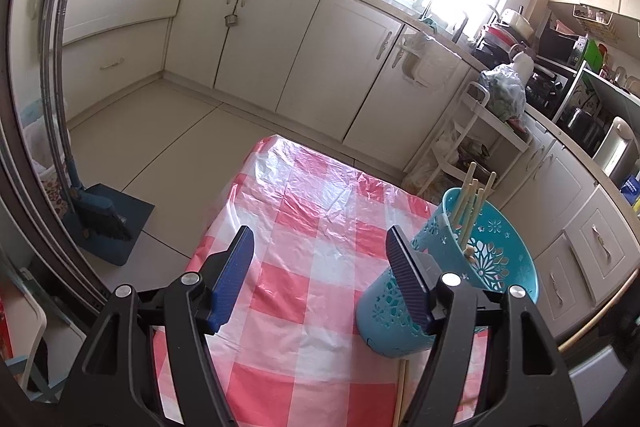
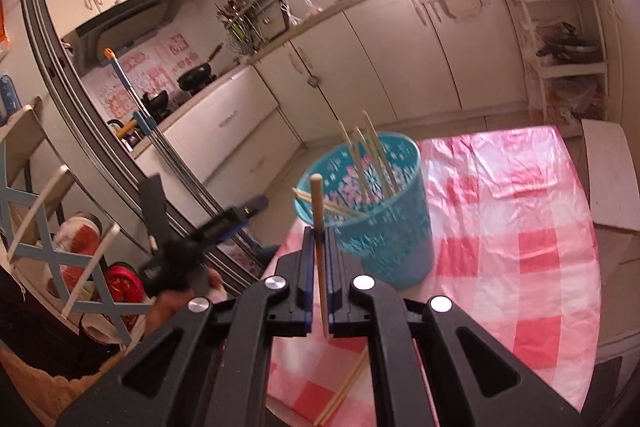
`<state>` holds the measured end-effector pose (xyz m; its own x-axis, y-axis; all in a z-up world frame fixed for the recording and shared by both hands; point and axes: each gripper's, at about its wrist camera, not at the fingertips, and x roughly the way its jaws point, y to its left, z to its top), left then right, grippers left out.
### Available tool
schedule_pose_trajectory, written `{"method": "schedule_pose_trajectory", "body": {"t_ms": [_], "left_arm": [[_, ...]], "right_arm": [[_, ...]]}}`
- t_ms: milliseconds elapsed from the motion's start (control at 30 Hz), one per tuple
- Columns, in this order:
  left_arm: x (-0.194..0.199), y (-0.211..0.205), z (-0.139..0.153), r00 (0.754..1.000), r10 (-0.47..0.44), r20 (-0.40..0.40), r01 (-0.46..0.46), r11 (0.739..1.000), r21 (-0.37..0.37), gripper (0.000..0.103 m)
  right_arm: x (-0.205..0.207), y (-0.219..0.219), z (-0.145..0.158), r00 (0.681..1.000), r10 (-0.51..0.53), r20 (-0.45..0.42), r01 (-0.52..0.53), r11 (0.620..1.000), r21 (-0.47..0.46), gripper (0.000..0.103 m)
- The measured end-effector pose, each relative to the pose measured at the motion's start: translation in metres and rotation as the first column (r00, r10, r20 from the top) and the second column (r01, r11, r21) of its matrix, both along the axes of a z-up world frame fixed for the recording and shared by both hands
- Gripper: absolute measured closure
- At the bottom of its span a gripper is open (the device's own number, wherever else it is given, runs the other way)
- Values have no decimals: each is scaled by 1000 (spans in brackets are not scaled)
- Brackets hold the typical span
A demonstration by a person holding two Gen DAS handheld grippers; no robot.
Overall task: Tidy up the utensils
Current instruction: 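Grasp a wooden chopstick with the right tool and drop it into the basket, then lower both tools back toward the last chopsticks beside the basket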
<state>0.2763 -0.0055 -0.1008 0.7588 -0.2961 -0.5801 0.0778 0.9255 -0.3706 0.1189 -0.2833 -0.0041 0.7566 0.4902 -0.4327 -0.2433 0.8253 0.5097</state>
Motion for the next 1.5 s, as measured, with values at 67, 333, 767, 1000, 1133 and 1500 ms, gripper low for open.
{"method": "schedule_pose_trajectory", "body": {"t_ms": [67,333,767,1000,1133,1500], "left_arm": [[1,1,0,1000,4,-3,-4,1000,-3,38],[2,3,0,1000,9,-5,-10,1000,-17,38],[1,1,1,1000,-4,-6,4,1000,-21,37],[-1,-4,1,1000,-4,4,4,1000,5,37],[-6,-10,6,999,0,43,-2,998,60,34],[-19,-25,19,992,-11,122,-12,984,179,22]], "right_arm": [[5,0,20,999,3,45,-3,1000,-1,98],[44,-13,79,988,-52,145,59,997,-45,98],[97,-3,38,993,-105,44,112,972,-209,98],[113,7,4,994,-96,-55,81,968,-237,98],[102,13,1,994,-95,-51,80,967,-241,98],[32,24,-7,991,-124,40,130,960,-246,66]]}}
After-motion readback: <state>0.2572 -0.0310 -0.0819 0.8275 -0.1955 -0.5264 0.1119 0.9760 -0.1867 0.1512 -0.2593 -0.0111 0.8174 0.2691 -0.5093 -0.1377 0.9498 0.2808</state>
